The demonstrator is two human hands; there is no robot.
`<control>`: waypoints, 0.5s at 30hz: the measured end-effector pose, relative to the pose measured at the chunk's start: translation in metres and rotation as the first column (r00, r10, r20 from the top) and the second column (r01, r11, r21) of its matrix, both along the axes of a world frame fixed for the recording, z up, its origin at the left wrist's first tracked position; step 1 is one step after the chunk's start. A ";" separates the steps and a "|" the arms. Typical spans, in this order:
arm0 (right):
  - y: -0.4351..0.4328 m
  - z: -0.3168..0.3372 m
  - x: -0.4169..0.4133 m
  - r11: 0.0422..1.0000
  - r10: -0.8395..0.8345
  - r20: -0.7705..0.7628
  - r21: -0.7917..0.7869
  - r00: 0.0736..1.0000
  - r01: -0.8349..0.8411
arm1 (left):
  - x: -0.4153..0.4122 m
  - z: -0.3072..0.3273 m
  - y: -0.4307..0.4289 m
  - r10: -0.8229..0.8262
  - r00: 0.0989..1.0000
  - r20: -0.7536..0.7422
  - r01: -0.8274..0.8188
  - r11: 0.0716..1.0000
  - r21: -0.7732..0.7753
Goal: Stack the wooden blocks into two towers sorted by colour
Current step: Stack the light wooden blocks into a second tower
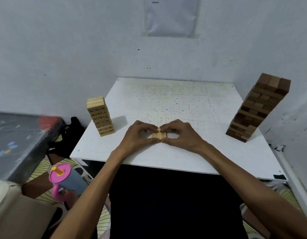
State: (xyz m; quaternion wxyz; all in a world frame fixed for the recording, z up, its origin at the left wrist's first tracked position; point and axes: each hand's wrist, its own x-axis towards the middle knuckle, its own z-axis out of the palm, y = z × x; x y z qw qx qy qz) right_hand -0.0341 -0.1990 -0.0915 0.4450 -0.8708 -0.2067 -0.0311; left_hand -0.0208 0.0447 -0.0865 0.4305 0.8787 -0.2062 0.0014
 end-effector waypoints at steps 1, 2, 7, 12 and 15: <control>0.000 0.000 0.000 1.000 0.001 0.006 -0.004 1.000 -0.001 | 0.000 -0.001 0.000 0.008 1.000 -0.007 -0.008 1.000 0.001; 0.001 0.001 0.000 1.000 -0.001 0.010 -0.006 1.000 0.001 | 0.001 -0.001 0.000 0.019 1.000 -0.013 -0.019 1.000 0.006; 0.003 -0.001 0.001 1.000 -0.008 0.008 0.000 1.000 0.008 | 0.000 0.001 0.002 0.028 1.000 -0.010 -0.027 0.999 0.019; 0.002 -0.003 0.002 1.000 -0.017 -0.024 0.010 1.000 0.017 | -0.007 0.004 0.000 0.034 0.999 0.024 -0.035 0.999 0.023; 0.003 -0.004 0.001 1.000 -0.017 -0.024 0.003 1.000 0.017 | -0.008 0.003 0.000 0.022 0.999 0.040 -0.023 1.000 0.018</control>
